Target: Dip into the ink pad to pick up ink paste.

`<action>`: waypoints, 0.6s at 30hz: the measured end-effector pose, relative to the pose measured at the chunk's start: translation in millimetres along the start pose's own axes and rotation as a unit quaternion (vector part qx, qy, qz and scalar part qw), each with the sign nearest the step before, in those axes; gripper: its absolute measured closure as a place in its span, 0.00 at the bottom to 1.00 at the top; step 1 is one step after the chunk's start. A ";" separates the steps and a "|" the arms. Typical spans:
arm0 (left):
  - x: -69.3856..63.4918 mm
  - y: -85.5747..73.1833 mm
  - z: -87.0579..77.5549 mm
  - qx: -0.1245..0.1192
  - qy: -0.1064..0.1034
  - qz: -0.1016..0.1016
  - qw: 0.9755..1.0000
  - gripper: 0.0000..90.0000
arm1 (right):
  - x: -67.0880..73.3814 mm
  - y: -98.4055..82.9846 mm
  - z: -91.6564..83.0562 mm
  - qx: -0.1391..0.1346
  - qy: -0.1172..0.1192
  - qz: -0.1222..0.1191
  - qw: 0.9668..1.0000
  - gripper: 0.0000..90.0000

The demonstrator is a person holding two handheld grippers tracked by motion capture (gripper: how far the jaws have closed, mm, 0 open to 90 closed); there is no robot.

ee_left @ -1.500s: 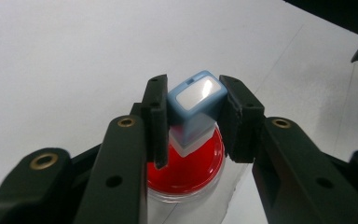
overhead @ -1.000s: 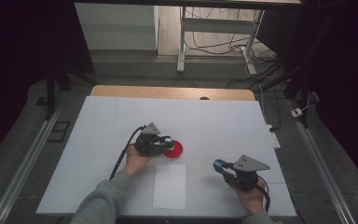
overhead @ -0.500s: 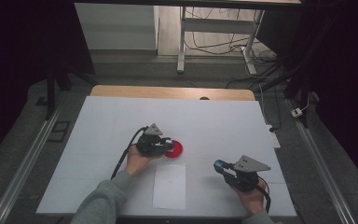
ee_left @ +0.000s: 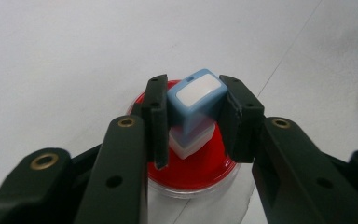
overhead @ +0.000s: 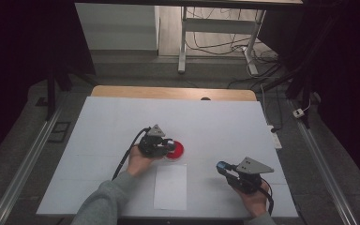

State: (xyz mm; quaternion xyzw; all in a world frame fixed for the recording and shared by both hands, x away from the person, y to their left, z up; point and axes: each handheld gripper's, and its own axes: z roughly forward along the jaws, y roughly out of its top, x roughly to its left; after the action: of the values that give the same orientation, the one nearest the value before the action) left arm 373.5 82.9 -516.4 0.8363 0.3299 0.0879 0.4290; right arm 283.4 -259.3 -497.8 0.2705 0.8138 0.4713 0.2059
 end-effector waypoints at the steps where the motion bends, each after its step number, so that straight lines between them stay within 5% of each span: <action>1: -0.2 -0.2 0.4 0.002 0.000 0.002 1.000 0.73 | 0.0 0.0 0.0 0.000 0.000 0.000 1.000 0.82; 18: -2.9 -2.3 0.6 0.004 0.007 0.011 1.000 0.73 | 0.1 0.2 -0.5 -0.001 -0.001 0.001 1.000 0.82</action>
State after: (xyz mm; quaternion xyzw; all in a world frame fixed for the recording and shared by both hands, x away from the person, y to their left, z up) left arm 370.5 81.7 -518.1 0.8410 0.3241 0.0969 0.4222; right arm 283.1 -259.5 -497.4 0.2716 0.8128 0.4722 0.2066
